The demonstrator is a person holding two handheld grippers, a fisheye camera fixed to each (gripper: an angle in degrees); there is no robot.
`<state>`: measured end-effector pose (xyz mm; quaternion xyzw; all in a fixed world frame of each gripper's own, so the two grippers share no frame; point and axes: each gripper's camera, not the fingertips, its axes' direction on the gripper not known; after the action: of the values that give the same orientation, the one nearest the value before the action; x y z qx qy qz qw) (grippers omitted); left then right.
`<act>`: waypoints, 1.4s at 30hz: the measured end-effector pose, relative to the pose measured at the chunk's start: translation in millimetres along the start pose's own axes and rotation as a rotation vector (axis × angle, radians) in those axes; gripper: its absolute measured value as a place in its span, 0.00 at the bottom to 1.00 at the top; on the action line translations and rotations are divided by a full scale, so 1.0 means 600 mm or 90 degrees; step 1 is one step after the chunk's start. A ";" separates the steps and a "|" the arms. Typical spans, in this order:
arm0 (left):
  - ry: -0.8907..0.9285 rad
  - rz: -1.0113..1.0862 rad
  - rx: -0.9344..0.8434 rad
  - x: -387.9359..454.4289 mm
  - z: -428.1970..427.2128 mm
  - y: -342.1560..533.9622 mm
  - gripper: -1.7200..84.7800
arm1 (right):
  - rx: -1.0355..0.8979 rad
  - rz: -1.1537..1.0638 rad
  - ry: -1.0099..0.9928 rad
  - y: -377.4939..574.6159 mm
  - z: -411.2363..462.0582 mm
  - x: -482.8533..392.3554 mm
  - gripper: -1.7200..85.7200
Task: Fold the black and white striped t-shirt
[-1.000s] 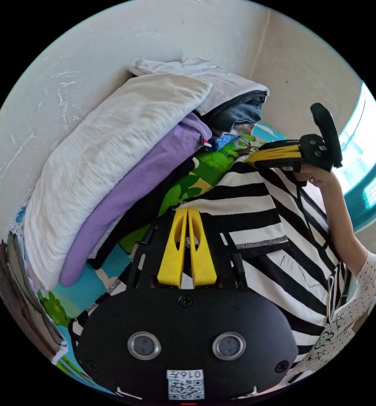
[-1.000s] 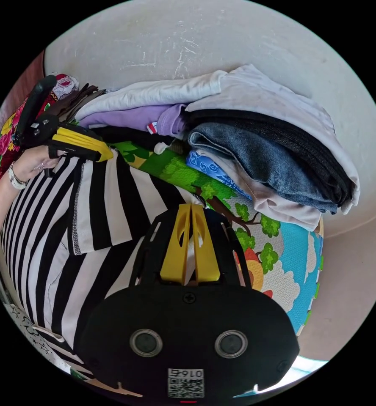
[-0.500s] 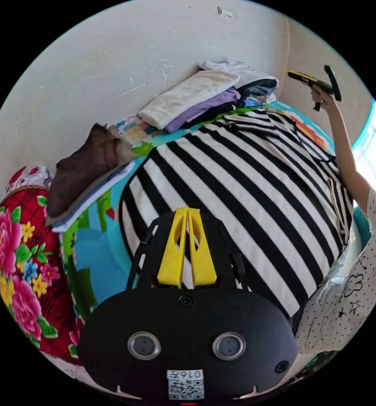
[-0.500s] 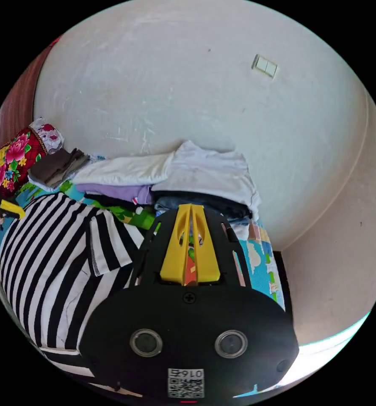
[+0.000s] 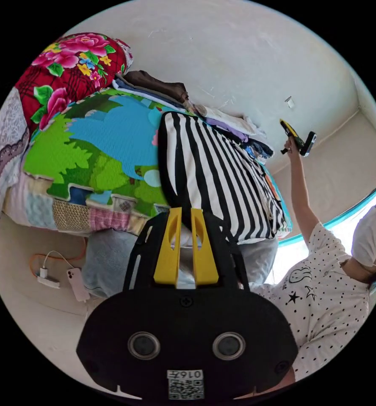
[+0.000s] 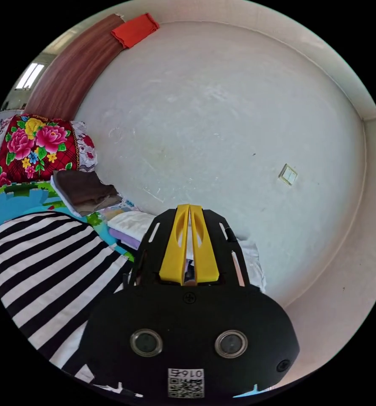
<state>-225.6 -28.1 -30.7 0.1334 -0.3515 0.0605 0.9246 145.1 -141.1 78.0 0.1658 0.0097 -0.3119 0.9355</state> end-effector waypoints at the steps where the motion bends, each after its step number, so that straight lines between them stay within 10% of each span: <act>1: 0.014 -0.003 0.000 -0.010 0.004 0.014 0.05 | -0.004 -0.007 -0.007 -0.001 -0.014 -0.026 0.01; 21: 0.213 -0.026 -0.016 -0.228 0.129 0.283 0.07 | -0.029 -0.120 -0.214 0.052 -0.279 -0.300 0.02; 37: 0.239 0.025 0.084 -0.243 0.090 0.389 0.01 | -0.101 -0.262 -0.644 0.085 -0.338 -0.691 0.13; 42: 0.222 0.004 0.068 -0.257 0.089 0.409 0.01 | -0.043 -0.302 -0.522 0.135 -0.419 -0.824 0.15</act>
<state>-424.8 188.6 -44.9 0.1687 -0.1826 0.1040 0.9630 -183.9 285.9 -74.8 -0.0081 -0.3128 -0.5563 0.7698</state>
